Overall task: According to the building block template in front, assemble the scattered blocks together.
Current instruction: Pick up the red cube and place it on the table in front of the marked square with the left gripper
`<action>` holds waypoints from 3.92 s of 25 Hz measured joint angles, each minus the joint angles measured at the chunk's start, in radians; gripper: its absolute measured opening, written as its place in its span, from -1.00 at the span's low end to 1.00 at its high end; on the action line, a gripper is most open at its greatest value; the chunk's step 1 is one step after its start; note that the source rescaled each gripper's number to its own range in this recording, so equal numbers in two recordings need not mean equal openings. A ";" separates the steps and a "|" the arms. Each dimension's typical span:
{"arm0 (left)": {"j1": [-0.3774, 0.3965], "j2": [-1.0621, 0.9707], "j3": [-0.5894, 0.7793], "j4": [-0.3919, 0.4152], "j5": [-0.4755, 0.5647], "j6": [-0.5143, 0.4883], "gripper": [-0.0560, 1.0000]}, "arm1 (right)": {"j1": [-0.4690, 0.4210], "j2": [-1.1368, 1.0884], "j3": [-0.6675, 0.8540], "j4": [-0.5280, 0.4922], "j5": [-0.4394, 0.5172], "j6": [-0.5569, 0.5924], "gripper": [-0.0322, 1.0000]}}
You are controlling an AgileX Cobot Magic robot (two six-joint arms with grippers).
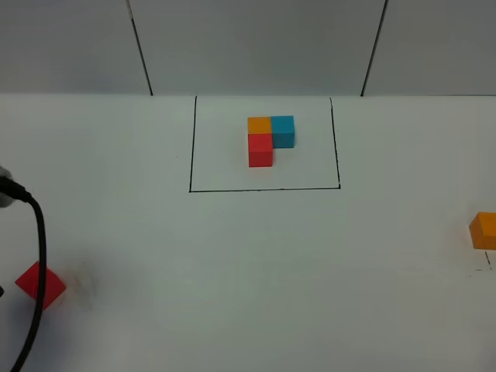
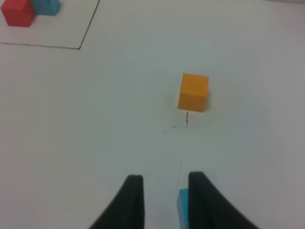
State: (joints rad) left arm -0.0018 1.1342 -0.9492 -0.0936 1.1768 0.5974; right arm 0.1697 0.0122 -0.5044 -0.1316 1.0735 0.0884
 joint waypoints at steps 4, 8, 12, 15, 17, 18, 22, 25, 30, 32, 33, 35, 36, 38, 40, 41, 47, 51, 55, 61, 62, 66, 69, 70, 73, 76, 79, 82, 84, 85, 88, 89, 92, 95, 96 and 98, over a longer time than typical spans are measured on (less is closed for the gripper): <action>-0.001 0.048 -0.005 0.018 -0.053 0.166 0.37 | 0.000 0.000 0.000 0.000 0.000 -0.001 -0.94; -0.001 0.051 -0.010 0.094 -0.106 0.193 0.37 | 0.000 0.000 0.000 0.000 0.000 -0.001 -0.94; -0.001 0.074 0.019 0.100 -0.134 0.218 0.37 | 0.000 0.000 0.000 0.000 0.000 0.000 -0.94; -0.001 0.116 0.054 0.100 -0.183 0.220 0.37 | 0.000 0.000 0.000 0.000 0.000 0.000 -0.94; -0.001 0.142 0.061 0.094 -0.220 0.221 0.37 | 0.000 0.000 0.000 0.000 0.000 0.000 -0.94; -0.001 0.157 0.061 0.099 -0.232 0.221 0.37 | 0.000 0.000 0.000 0.000 0.000 0.000 -0.94; -0.001 0.219 0.063 0.102 -0.279 0.222 0.37 | 0.000 0.000 0.000 0.000 0.000 0.000 -0.94; -0.001 0.276 0.063 0.088 -0.332 0.222 0.37 | 0.000 0.000 0.000 0.000 0.000 0.000 -0.94; -0.001 0.389 0.064 0.083 -0.372 0.222 0.37 | 0.000 0.000 0.000 0.000 0.000 -0.001 -0.94; -0.004 0.425 0.064 0.083 -0.389 0.220 0.37 | 0.000 0.000 0.000 0.000 0.000 -0.001 -0.94; -0.011 0.442 0.064 0.083 -0.393 0.219 0.37 | 0.000 0.000 0.000 0.000 0.000 -0.001 -0.94; -0.022 0.470 0.064 0.082 -0.411 0.219 0.37 | 0.000 0.000 0.000 0.000 0.000 -0.001 -0.94; -0.025 0.483 0.064 0.081 -0.424 0.217 0.37 | 0.000 0.000 0.000 0.000 0.000 -0.001 -0.94; -0.031 0.508 0.064 0.080 -0.446 0.212 0.37 | 0.000 0.000 0.000 0.000 0.000 -0.001 -0.94; -0.031 0.529 0.064 0.081 -0.456 0.209 0.37 | 0.000 0.000 0.000 0.000 0.000 0.000 -0.94; -0.031 0.539 0.064 0.083 -0.457 0.207 0.37 | 0.000 0.000 0.000 0.000 0.000 0.000 -0.94; -0.031 0.578 0.065 0.084 -0.472 0.202 0.37 | 0.000 0.000 0.000 0.000 0.000 0.000 -0.94; -0.031 0.588 0.065 0.094 -0.492 0.200 0.37 | 0.000 0.000 0.000 0.000 0.000 0.000 -0.94; -0.031 0.590 0.065 0.094 -0.496 0.199 0.37 | 0.000 0.000 0.000 0.000 0.000 0.000 -0.94; -0.031 0.592 0.065 0.094 -0.517 0.199 0.37 | 0.000 0.000 0.000 0.000 0.000 0.000 -0.94; -0.031 0.597 0.065 0.094 -0.517 0.199 0.37 | 0.000 0.000 0.000 0.000 0.000 0.000 -0.94; -0.031 0.632 0.065 0.099 -0.517 0.196 0.37 | 0.000 0.000 0.000 0.000 0.000 0.000 -0.94; -0.031 0.640 0.065 0.099 -0.517 0.195 0.37 | 0.000 0.000 0.000 0.000 0.000 0.000 -0.94; -0.031 0.641 0.065 0.099 -0.517 0.195 0.36 | 0.000 0.000 0.000 0.000 0.000 0.000 -0.94; -0.031 0.649 0.065 0.099 -0.517 0.191 0.25 | 0.000 0.000 0.000 0.000 0.000 0.000 -0.94; -0.031 0.669 0.065 0.110 -0.517 0.165 -0.10 | 0.000 0.000 0.000 0.000 0.000 0.000 -0.94; -0.031 0.685 0.065 0.158 -0.516 0.125 -0.80 | 0.000 0.000 0.000 0.000 0.000 0.000 -0.94; -0.034 0.687 0.065 0.226 -0.518 0.104 -0.89 | 0.000 0.000 0.000 0.000 0.000 0.000 -0.94; -0.057 0.680 0.065 0.288 -0.527 0.104 -0.89 | 0.000 0.000 0.000 0.000 0.000 0.000 -0.94; -0.073 0.672 0.065 0.311 -0.538 0.115 -0.89 | 0.000 0.000 0.000 0.000 0.000 0.000 -0.94; -0.164 0.642 0.065 0.355 -0.568 0.221 -0.89 | 0.000 0.000 0.000 0.000 0.000 0.000 -0.94; -0.205 0.637 0.065 0.357 -0.576 0.275 -0.89 | 0.000 0.000 0.000 0.000 0.000 0.000 -0.94; -0.329 0.638 0.047 0.330 -0.589 0.400 -0.89 | 0.000 0.000 0.000 0.000 0.000 0.000 -0.94; -0.439 0.670 -0.023 0.261 -0.593 0.448 -0.89 | 0.000 0.000 0.000 0.000 0.000 0.000 -0.94; -0.471 0.683 -0.058 0.240 -0.593 0.454 -0.89 | 0.000 0.000 0.000 0.000 0.000 0.000 -0.94; -0.525 0.719 -0.136 0.191 -0.588 0.456 -0.89 | 0.000 0.000 0.000 0.000 0.000 0.000 -0.94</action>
State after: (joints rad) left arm -0.5270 1.8530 -1.0853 0.0970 0.5889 1.0539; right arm 0.1697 0.0122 -0.5044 -0.1318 1.0735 0.0881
